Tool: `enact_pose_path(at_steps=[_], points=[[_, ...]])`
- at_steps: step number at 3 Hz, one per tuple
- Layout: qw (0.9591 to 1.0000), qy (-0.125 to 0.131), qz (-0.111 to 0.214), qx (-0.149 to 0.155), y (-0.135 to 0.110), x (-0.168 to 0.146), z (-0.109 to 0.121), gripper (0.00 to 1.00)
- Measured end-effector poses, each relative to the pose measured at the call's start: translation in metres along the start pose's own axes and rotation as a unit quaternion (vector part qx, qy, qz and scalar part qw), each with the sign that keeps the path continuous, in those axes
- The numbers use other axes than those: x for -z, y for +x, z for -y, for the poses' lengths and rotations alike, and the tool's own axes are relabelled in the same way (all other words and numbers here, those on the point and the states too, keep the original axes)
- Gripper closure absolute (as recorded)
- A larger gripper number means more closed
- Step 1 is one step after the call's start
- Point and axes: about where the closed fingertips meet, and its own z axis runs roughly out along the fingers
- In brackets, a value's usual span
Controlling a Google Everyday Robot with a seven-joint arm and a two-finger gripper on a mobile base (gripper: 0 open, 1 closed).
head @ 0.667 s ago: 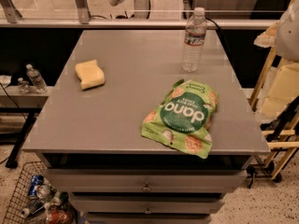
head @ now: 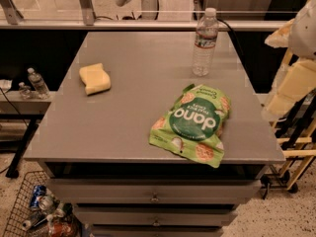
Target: Move water bottle near sponge
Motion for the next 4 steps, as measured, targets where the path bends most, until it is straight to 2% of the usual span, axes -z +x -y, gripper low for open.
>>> enact_pose_path(at_steps=[1,2,4], points=[[0.9897,0.006,0.12,-0.077,-0.009,-0.025,0.057,0.0],[0.9672,0.011,0.208,-0.145,-0.036,-0.046,0.103,0.0],[0.9601,0.018,0.22,-0.172,-0.041,-0.061,0.107,0.0]])
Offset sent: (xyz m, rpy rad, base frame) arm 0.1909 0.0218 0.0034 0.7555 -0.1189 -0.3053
